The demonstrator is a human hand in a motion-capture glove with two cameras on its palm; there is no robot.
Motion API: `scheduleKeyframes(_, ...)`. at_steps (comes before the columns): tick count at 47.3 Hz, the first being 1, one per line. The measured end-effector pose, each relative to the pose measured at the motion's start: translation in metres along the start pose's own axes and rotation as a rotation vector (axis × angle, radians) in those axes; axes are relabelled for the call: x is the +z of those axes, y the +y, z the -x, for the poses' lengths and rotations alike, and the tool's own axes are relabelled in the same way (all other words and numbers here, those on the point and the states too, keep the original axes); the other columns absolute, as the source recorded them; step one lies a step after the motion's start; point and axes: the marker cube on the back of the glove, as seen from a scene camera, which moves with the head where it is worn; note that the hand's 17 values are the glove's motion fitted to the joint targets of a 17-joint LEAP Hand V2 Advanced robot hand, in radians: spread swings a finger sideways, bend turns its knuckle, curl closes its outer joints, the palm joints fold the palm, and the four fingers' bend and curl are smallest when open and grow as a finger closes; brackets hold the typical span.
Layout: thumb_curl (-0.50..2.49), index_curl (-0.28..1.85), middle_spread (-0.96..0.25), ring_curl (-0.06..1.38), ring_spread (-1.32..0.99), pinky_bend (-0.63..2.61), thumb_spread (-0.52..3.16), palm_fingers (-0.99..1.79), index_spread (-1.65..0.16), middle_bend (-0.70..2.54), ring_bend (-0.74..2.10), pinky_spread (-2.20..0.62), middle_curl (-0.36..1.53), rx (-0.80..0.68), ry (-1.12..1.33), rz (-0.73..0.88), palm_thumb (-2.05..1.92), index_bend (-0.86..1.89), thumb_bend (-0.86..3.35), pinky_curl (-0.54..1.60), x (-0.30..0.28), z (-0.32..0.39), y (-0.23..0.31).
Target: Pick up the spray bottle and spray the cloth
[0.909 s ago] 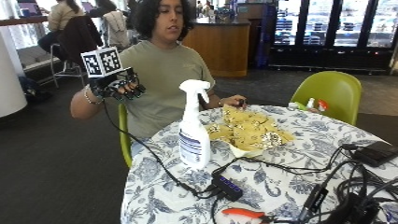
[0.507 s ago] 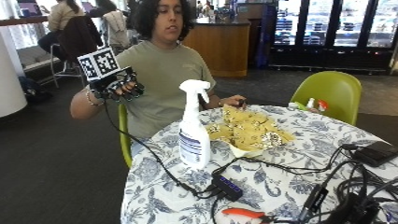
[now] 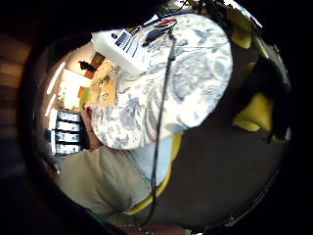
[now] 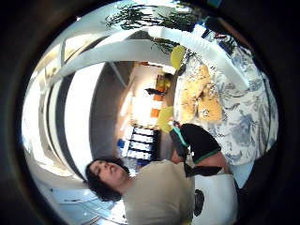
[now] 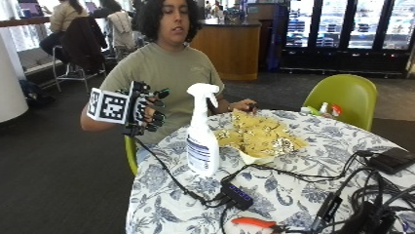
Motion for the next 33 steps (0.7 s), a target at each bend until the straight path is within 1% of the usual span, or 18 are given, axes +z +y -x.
scheduleKeyframes(5,0.31,0.21,-0.01,0.31,-0.05,0.41,1.02,0.44,-0.37,0.15,0.45,0.16,0.29,0.03,-0.102,-0.039,0.7,0.11,0.05,0.34,0.013,-0.007,-0.029)
scheduleKeyframes(8,0.32,0.2,0.0,0.31,-0.06,0.45,1.01,0.45,-0.37,0.15,0.47,0.16,0.28,0.041,-0.121,-0.108,0.72,0.11,0.03,0.35,0.02,-0.01,-0.049)
scheduleKeyframes(12,0.33,0.19,0.0,0.33,-0.06,0.53,0.99,0.5,-0.37,0.15,0.51,0.15,0.28,0.01,-0.129,-0.195,0.74,0.09,0.01,0.36,0.025,-0.011,-0.072)
scheduleKeyframes(15,0.34,0.17,-0.01,0.34,-0.07,0.59,0.99,0.67,-0.36,0.17,0.6,0.08,0.28,-0.025,-0.137,-0.283,0.76,0.06,0.0,0.37,0.028,-0.01,-0.089)
scheduleKeyframes(16,0.35,0.18,-0.02,0.36,-0.09,0.63,1.01,0.88,-0.34,0.19,0.65,0.0,0.29,-0.052,-0.136,-0.314,0.79,0.1,0.02,0.38,0.029,-0.01,-0.094)
scheduleKeyframes(18,0.36,0.21,-0.05,0.34,-0.11,0.62,1.02,1.15,-0.31,0.24,0.64,-0.09,0.31,-0.105,-0.138,-0.373,0.81,0.17,0.02,0.36,0.03,-0.011,-0.103)
scheduleKeyframes(20,0.37,0.24,-0.07,0.37,-0.13,0.63,1.03,1.26,-0.3,0.27,0.66,-0.13,0.34,-0.084,-0.158,-0.407,0.84,0.21,0.03,0.39,0.031,-0.009,-0.109)
scheduleKeyframes(22,0.38,0.28,-0.08,0.41,-0.14,0.66,1.06,1.38,-0.29,0.35,0.7,-0.15,0.38,-0.033,-0.18,-0.406,0.86,0.24,0.03,0.42,0.03,-0.006,-0.111)
scheduleKeyframes(23,0.38,0.29,-0.09,0.42,-0.14,0.67,1.07,1.37,-0.28,0.36,0.7,-0.16,0.39,-0.027,-0.184,-0.403,0.86,0.24,0.03,0.43,0.029,-0.006,-0.112)
scheduleKeyframes(24,0.39,0.31,-0.1,0.43,-0.15,0.71,1.1,1.45,-0.28,0.42,0.72,-0.15,0.41,-0.039,-0.182,-0.404,0.89,0.29,0.05,0.46,0.029,-0.006,-0.113)
scheduleKeyframes(26,0.41,0.35,-0.11,0.46,-0.16,0.74,1.16,1.49,-0.28,0.5,0.76,-0.15,0.45,-0.083,-0.176,-0.413,0.93,0.37,0.08,0.48,0.03,-0.008,-0.116)
scheduleKeyframes(28,0.42,0.38,-0.13,0.48,-0.17,0.77,1.2,1.48,-0.28,0.56,0.8,-0.15,0.48,-0.103,-0.181,-0.395,0.96,0.45,0.1,0.5,0.03,-0.009,-0.116)
scheduleKeyframes(31,0.44,0.43,-0.14,0.51,-0.18,0.83,1.28,1.43,-0.27,0.62,0.85,-0.15,0.52,-0.095,-0.205,-0.314,0.99,0.53,0.14,0.54,0.03,-0.009,-0.108)
scheduleKeyframes(33,0.45,0.46,-0.15,0.53,-0.18,0.85,1.32,1.39,-0.27,0.66,0.89,-0.15,0.54,-0.09,-0.222,-0.296,1.01,0.57,0.16,0.56,0.029,-0.009,-0.104)
